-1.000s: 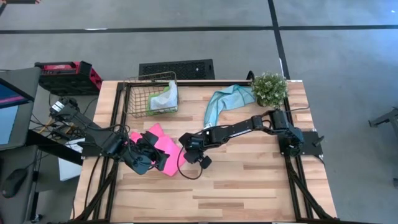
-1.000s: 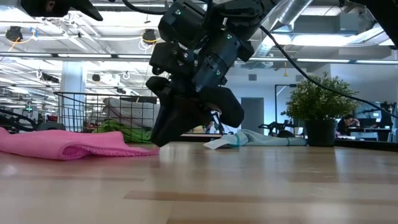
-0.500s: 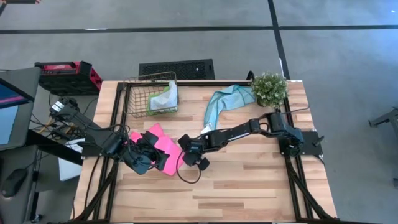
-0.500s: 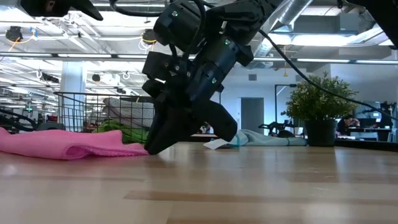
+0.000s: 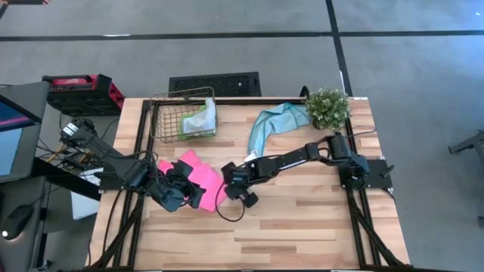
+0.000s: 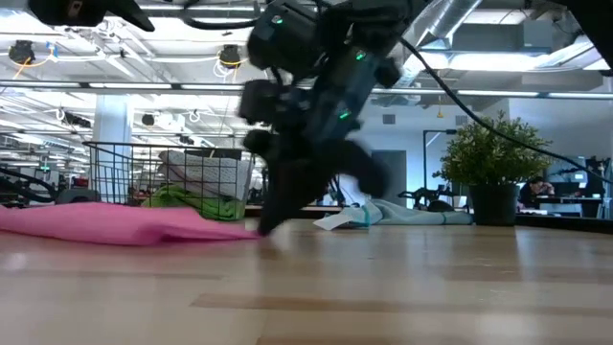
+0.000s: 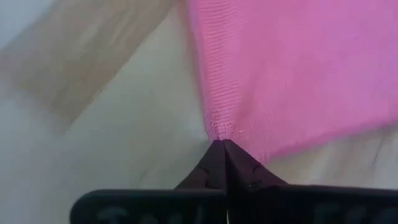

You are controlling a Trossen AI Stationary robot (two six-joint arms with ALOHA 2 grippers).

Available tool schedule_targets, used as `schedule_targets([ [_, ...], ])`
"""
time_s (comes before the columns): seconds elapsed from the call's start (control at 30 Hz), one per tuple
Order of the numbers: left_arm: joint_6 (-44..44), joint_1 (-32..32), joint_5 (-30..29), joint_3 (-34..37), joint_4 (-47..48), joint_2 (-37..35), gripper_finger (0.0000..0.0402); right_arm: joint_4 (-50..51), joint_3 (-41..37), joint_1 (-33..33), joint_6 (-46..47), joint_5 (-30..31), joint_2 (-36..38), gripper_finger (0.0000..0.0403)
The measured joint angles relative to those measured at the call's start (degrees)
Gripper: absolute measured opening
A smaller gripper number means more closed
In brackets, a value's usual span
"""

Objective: Fold microfiber towels
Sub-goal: Fold the pink microfiber cloth

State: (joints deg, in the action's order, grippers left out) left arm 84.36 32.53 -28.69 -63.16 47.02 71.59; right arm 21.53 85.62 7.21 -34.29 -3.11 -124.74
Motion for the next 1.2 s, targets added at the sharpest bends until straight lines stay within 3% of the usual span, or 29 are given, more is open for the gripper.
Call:
schedule_targets([
  [0.27,-1.2,0.0,0.1,0.0,0.2,0.0,0.0158,8.6,0.1,-1.1,1.7,0.0,9.3,0.0003],
  [0.47,-1.8,0.0,-0.2,0.0,-0.3,0.0,0.0158,10.3,0.2,-0.8,1.8,4.7,16.1,0.0002],
  [0.73,-3.7,0.0,-0.3,0.0,0.0,0.0,0.0158,12.9,0.2,0.0,2.4,5.0,23.0,0.0001],
  [1.03,-7.9,-4.6,2.3,0.0,0.6,1.6,0.0158,15.5,0.2,0.3,4.5,5.1,24.2,0.0000],
  [1.2,-8.8,-10.6,7.4,0.0,6.3,1.6,0.0158,18.3,0.2,0.2,8.1,6.8,24.6,0.0000],
])
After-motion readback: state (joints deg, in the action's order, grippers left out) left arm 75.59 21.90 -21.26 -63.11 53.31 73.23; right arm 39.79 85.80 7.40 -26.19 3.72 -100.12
